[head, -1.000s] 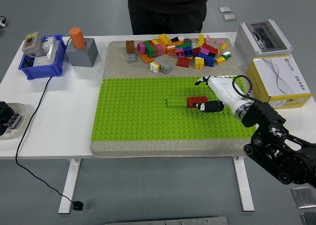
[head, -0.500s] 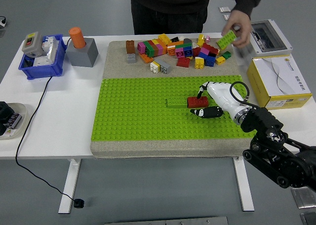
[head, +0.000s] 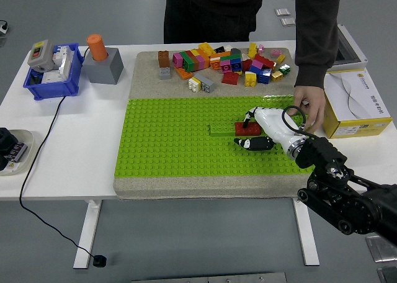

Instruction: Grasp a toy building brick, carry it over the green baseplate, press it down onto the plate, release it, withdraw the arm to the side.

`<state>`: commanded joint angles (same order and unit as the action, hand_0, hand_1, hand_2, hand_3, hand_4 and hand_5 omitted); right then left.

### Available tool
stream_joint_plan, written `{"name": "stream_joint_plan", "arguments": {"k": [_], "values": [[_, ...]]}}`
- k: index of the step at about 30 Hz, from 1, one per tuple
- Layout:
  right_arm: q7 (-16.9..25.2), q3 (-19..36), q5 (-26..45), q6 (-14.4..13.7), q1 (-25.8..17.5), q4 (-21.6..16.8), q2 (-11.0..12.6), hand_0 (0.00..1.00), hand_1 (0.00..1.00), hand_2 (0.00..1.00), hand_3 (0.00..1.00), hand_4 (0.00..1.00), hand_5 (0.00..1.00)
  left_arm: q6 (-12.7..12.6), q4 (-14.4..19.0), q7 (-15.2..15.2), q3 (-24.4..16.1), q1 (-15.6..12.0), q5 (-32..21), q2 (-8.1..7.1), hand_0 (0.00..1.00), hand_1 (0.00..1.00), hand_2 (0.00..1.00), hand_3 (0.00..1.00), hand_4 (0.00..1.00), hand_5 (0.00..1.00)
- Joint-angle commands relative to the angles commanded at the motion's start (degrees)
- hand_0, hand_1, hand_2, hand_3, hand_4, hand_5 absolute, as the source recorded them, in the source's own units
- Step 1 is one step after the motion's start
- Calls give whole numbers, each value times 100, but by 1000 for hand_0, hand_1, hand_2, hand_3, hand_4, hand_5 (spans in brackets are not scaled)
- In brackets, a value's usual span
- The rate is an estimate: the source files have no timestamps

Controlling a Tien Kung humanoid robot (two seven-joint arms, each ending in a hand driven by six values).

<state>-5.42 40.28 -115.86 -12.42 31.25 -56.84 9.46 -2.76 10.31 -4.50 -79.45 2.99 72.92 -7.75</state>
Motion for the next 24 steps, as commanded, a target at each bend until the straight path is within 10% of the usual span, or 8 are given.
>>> {"name": "stream_joint_plan", "arguments": {"k": [24], "values": [[155, 256, 169, -10, -69, 21, -69, 758, 750, 793, 570, 780, 492, 0, 0, -8, 36, -11, -43, -2, 660, 616, 601, 643, 712, 193]]}}
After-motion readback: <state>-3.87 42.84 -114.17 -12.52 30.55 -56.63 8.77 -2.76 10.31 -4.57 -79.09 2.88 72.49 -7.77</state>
